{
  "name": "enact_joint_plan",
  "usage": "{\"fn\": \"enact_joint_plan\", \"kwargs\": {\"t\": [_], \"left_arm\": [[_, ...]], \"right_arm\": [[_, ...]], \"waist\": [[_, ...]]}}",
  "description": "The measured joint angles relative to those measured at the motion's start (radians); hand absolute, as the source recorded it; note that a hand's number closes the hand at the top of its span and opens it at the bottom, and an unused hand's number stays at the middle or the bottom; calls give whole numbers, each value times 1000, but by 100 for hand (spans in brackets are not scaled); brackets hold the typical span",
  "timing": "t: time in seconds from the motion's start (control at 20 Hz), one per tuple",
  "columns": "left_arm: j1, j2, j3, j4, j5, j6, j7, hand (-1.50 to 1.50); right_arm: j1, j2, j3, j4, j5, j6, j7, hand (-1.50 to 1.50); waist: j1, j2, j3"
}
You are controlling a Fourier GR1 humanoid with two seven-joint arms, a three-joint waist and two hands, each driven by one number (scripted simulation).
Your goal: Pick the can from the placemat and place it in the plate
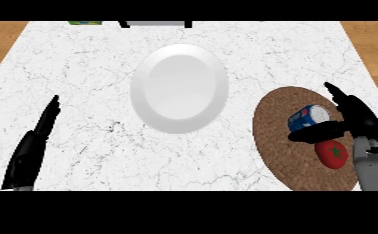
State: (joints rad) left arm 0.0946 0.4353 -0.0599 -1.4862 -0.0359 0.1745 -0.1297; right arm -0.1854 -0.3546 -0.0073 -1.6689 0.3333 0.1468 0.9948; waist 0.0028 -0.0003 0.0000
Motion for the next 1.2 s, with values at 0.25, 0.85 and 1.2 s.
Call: {"fn": "enact_joint_plan", "kwargs": {"t": [0.25,0.85,1.2], "left_arm": [[9,-20,37,-16,-24,-33,7,0],[-1,-73,95,-27,-82,-99,21,0],[-19,-91,94,-23,-101,-117,6,0]], "right_arm": [[-6,24,-15,74,26,12,-51,-150],[-55,73,-52,226,99,-40,-241,150],[-132,-52,19,310,153,95,-447,150]], "waist": [[0,0,0],[1,-4,-4],[39,13,1]]}}
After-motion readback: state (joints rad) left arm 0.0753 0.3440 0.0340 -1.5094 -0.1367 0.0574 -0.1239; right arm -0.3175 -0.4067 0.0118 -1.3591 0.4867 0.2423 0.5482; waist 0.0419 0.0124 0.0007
